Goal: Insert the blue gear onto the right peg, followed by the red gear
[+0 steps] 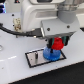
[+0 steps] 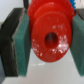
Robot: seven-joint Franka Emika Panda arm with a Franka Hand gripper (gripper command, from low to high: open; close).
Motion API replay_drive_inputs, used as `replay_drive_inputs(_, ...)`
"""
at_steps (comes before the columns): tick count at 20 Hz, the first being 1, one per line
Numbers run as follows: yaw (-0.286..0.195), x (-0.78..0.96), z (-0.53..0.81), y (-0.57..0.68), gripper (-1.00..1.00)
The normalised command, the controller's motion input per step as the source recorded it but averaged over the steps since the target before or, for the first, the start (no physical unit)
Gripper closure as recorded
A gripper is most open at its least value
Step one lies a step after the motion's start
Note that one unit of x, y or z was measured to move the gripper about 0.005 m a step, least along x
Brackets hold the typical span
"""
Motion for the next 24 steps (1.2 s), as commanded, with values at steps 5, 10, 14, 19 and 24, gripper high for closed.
replay_drive_inputs(5,0.0,0.06,-0.19,-0.3,1.0)
replay_drive_inputs(10,0.0,0.0,-0.08,0.11,1.0)
replay_drive_inputs(14,0.0,0.01,0.16,0.02,1.0)
replay_drive_inputs(19,0.0,0.01,0.23,0.0,1.0)
replay_drive_inputs(24,0.0,0.04,0.1,0.05,1.0)
